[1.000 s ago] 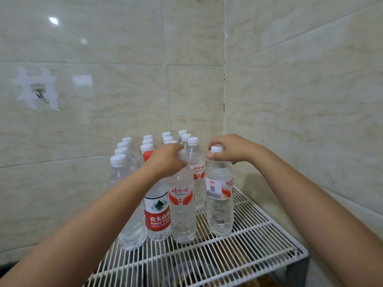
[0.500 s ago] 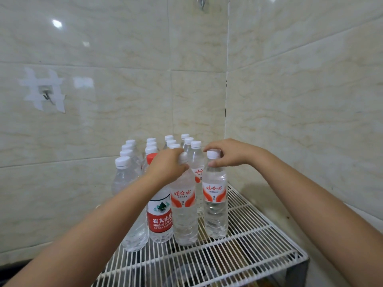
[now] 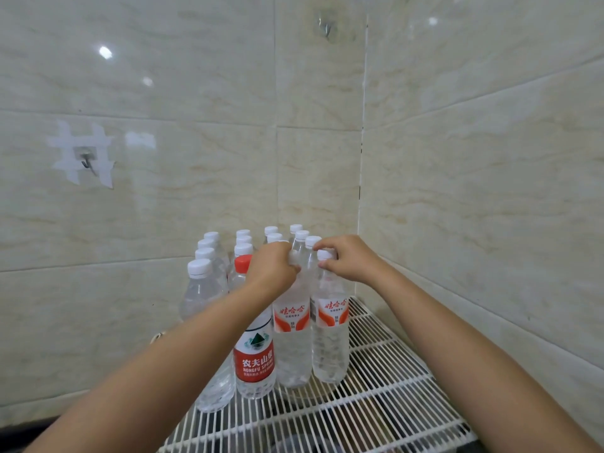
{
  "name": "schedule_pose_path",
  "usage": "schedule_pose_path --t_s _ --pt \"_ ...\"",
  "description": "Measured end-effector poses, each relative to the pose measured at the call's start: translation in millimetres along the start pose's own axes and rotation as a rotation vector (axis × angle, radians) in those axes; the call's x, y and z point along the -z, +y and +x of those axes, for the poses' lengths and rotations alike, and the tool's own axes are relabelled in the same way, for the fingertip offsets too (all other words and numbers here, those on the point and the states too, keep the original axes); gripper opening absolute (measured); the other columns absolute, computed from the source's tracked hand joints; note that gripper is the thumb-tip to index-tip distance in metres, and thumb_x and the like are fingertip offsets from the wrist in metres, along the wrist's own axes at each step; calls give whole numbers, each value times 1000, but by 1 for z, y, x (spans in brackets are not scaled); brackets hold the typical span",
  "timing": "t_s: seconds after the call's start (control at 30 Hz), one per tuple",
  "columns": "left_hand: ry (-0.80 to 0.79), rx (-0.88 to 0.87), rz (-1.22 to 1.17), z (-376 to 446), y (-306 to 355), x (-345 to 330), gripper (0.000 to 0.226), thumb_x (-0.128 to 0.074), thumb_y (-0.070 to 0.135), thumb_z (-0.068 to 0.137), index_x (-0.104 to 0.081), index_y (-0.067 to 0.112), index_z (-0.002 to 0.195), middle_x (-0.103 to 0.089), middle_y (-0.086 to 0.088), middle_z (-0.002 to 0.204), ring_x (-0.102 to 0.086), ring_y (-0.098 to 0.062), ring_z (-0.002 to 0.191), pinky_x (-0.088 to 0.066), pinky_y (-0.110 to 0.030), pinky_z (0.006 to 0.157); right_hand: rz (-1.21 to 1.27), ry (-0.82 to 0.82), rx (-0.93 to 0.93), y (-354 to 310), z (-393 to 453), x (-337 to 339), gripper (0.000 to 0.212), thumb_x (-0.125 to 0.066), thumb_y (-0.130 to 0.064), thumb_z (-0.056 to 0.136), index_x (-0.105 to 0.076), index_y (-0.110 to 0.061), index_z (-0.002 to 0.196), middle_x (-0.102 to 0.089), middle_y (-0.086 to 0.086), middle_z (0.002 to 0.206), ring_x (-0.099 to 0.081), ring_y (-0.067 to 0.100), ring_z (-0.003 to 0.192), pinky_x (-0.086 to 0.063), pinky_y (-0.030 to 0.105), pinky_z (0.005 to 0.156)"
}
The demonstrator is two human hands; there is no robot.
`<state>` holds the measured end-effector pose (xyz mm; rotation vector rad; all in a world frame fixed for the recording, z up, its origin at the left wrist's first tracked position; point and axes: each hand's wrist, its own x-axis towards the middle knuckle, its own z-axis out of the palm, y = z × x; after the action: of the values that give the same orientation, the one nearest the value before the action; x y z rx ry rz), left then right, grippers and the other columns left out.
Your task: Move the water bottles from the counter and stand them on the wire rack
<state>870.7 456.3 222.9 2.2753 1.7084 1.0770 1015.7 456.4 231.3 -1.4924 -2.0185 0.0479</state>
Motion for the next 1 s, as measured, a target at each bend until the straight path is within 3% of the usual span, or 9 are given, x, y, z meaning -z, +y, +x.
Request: schedule_pose_path --t_s 0.3,0.43,0.57,0.7,0.8,0.87,0.93,0.97,1.0 --pt "28 -22 66 4 0 -4 19 -60 17 84 -59 2 96 -65 -15 97 -53 -23 82 -38 -27 66 4 42 78 7 5 -10 35 -59 -13 85 -57 -8 120 -61 16 120 -55 27 110 -40 32 96" --pt "59 -34 96 4 0 -8 24 -59 17 85 -58 2 104 -63 -17 103 -58 -29 96 -37 -28 69 -11 8 92 11 7 -8 37 -59 -16 86 -55 -9 122 -60 14 123 -53 26 112 -40 33 97" --pt "82 -53 84 1 0 -12 16 -57 15 86 -56 4 97 -64 -15 99 -58 -28 90 -35 -27 65 -46 -10 90 13 9 -7 39 -56 -18 87 -52 -11 125 -58 13 125 -53 26 112 -39 31 95" --pt "74 -75 149 -5 -1 -16 24 -52 19 89 -51 4 107 -61 -15 108 -57 -28 96 -40 -30 67 -27 11 84 16 7 -11 40 -54 -18 88 -50 -13 127 -57 13 124 -51 25 112 -38 29 94" --pt "224 -274 232 -19 -8 -19 42 -58 15 86 -47 -1 123 -54 -20 126 -57 -34 110 -52 -39 81 -8 28 97 18 3 -17 44 -51 -21 90 -43 -14 132 -49 12 133 -46 23 121 -35 30 100" --pt "374 -512 328 -28 -21 -24 39 -61 11 81 -55 -8 115 -58 -26 121 -57 -39 112 -53 -47 83 28 22 88 20 0 -22 51 -51 -25 90 -35 -17 137 -38 9 143 -37 21 129 -31 32 106" --pt "397 -577 470 -35 -39 -28 48 -36 27 92 -43 -6 126 -40 -24 139 -26 -27 137 -37 -46 104 44 8 68 21 -3 -26 57 -51 -28 90 -26 -21 141 -26 7 149 -30 21 135 -29 33 107" --pt "349 -502 516 -39 -49 -28 57 -17 36 96 -21 -2 137 -11 -18 152 3 -17 143 -14 -41 115 48 -5 47 21 -5 -29 59 -50 -29 90 -22 -23 142 -20 7 152 -26 22 137 -27 35 109" --pt "332 -444 548 -40 -59 -28 61 1 43 94 7 4 140 22 -9 152 28 -11 137 8 -36 115 46 -3 35 22 -6 -32 60 -49 -30 90 -19 -24 142 -15 6 153 -21 23 139 -25 36 110"
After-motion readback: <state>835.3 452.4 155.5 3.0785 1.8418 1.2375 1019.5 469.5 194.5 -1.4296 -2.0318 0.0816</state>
